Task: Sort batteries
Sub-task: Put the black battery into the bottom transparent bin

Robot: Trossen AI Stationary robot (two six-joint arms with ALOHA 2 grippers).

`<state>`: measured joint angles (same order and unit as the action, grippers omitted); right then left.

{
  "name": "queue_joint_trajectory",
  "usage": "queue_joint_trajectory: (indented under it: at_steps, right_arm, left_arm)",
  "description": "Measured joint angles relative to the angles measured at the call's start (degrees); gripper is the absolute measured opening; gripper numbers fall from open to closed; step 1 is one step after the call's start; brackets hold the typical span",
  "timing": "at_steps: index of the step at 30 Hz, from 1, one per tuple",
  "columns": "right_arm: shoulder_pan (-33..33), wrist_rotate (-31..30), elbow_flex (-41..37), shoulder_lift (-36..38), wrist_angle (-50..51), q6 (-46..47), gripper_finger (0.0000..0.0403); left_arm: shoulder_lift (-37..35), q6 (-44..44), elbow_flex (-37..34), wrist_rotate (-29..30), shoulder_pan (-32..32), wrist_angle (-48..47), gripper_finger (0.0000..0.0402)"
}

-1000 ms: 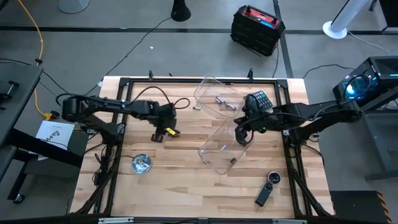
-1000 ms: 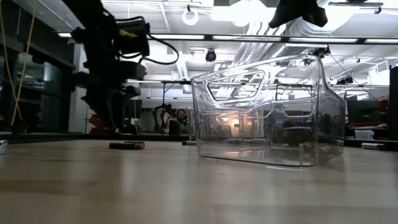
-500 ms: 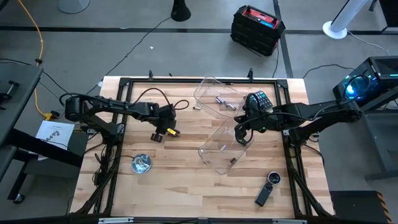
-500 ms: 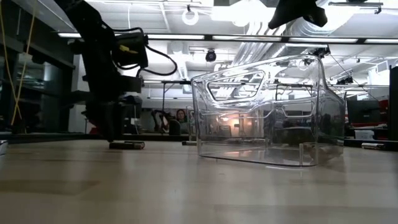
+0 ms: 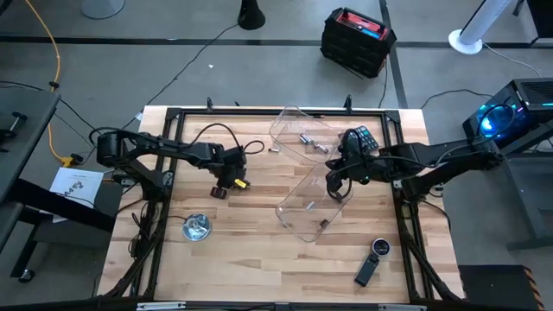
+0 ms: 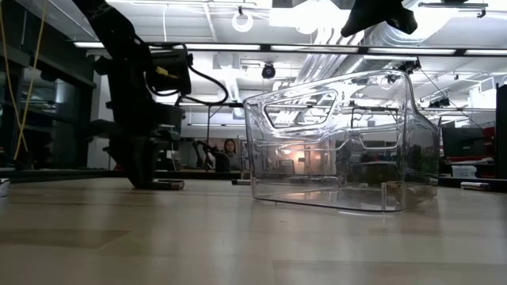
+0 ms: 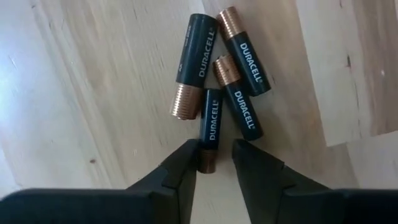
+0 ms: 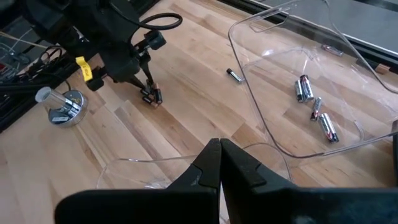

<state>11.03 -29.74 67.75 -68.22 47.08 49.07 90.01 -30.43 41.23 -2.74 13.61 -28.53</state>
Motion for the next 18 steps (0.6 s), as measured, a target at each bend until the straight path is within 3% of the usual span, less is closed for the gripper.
queue_joint_trajectory:
  at_steps: [5, 12, 14, 18]
  right_arm:
    - [0.00, 0.00, 0.00, 0.00, -0.03, 0.35, 0.0000]
    - [0.00, 0.02, 0.00, 0.00, 0.34, 0.65, 0.0000]
    - [0.00, -0.01, 0.00, 0.00, 0.47, 1.45, 0.0000]
    - [0.00, -0.02, 0.00, 0.00, 0.42, 1.97, 0.0000]
  left_arm:
    - [-0.89, 3.82, 0.39, 1.64, -0.43, -1.99, 0.0019]
    - [-7.96, 7.30, 0.50, 11.53, 3.00, -4.81, 0.0009]
    - [-10.14, 10.02, 0.48, 9.66, 3.96, -4.19, 0.0007]
    - [-13.44, 16.48, 0.48, 0.09, 2.80, 2.98, 0.0006]
